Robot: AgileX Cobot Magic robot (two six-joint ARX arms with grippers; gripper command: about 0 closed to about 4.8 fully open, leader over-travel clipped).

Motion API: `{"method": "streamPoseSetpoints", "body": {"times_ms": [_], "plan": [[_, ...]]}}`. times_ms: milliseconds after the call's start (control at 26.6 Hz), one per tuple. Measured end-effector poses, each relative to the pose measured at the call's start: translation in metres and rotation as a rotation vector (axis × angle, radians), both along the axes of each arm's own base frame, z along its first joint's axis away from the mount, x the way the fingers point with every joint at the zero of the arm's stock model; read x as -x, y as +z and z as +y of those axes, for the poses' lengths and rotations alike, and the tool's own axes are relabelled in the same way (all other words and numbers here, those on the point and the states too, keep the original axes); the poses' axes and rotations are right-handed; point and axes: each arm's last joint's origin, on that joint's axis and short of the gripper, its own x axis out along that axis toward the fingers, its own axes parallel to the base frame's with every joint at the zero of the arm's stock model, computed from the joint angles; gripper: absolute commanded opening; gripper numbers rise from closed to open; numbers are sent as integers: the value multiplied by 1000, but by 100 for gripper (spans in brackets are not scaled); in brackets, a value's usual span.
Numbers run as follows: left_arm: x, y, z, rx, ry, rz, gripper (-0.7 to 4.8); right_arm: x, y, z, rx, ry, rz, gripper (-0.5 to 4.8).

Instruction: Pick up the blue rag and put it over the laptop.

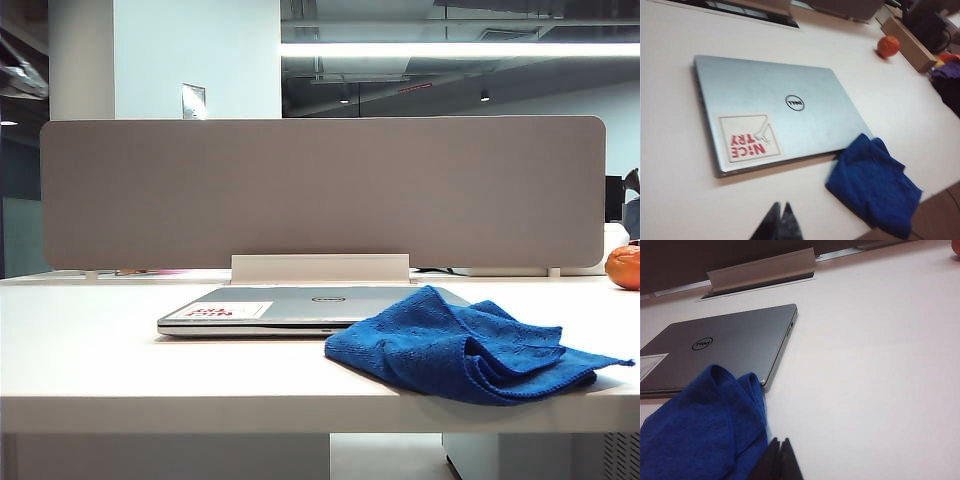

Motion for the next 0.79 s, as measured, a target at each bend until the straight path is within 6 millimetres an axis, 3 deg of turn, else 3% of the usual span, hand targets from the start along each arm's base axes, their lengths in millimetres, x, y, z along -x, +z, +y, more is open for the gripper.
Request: {"method": "streamPoseSetpoints", "body": {"times_ms": [226,414,790], "plan": [[-14,-6,-22,-34,-68,70,-6,0,0,0,0,0,0,-5],[-23,-24,-51,-101,-140,159,-6,0,0,0,0,0,0,-5],[-26,-51,-95,-195,-263,256,-6,0,0,0,0,0,0,-5]]}}
